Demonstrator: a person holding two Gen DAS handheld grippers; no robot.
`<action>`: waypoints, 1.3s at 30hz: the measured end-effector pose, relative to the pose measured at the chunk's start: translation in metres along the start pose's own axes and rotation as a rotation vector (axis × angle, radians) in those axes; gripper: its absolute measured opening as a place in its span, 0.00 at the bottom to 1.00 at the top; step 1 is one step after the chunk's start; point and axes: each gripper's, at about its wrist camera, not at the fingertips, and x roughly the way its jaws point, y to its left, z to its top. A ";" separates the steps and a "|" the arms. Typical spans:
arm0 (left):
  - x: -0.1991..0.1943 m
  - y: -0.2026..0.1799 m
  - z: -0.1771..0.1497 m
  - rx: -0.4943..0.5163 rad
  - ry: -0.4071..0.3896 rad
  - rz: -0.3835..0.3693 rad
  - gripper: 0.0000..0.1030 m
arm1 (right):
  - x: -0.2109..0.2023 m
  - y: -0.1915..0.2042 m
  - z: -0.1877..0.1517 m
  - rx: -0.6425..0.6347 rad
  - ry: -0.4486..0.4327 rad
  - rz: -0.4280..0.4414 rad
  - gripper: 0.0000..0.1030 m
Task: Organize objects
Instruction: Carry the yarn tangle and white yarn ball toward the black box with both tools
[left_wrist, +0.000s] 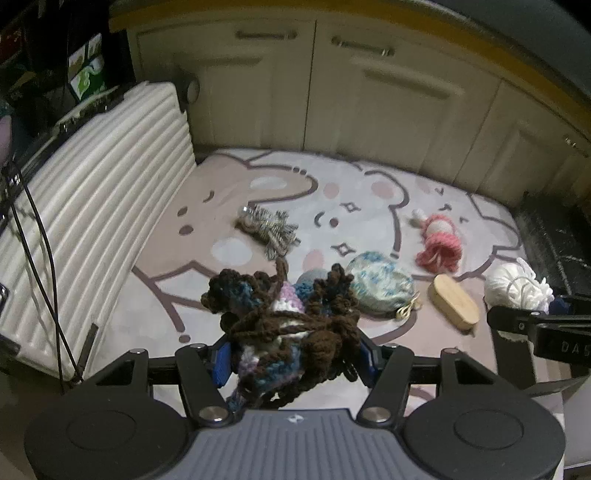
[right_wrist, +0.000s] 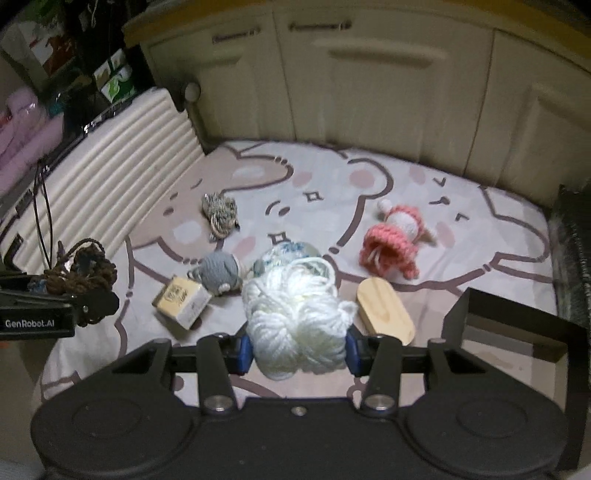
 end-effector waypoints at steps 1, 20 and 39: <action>-0.004 -0.002 0.002 0.001 -0.007 -0.002 0.61 | -0.005 -0.001 0.001 0.007 -0.007 -0.001 0.46; -0.043 -0.040 0.039 0.097 -0.102 -0.008 0.61 | -0.070 -0.006 0.013 0.033 -0.115 -0.130 0.46; -0.031 -0.152 0.050 0.249 -0.080 -0.189 0.61 | -0.106 -0.087 0.004 0.236 -0.176 -0.258 0.47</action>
